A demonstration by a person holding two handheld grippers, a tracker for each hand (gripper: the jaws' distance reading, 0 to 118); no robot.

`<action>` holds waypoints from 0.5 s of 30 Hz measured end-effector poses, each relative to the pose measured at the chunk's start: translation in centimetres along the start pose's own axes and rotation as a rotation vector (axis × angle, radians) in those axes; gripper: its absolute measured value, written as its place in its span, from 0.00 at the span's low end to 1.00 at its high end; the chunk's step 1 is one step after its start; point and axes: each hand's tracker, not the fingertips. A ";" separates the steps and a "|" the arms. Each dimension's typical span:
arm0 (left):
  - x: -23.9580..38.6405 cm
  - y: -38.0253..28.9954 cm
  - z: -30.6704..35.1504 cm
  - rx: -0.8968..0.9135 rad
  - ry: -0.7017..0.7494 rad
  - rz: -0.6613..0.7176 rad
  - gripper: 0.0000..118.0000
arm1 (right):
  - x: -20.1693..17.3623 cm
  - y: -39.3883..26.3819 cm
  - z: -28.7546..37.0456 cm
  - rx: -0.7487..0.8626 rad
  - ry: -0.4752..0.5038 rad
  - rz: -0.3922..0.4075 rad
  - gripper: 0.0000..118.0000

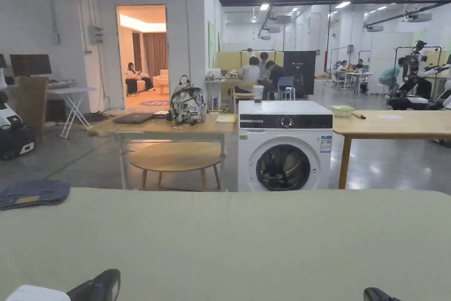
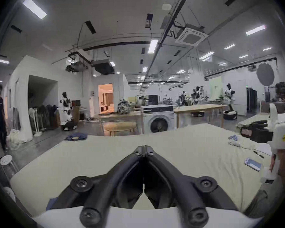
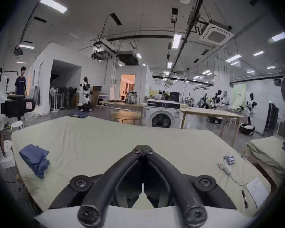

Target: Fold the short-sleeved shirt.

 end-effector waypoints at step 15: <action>0.5 0.3 0.7 0.005 0.037 -0.007 0.07 | 0.9 -0.8 0.5 -0.004 -0.065 -0.047 0.18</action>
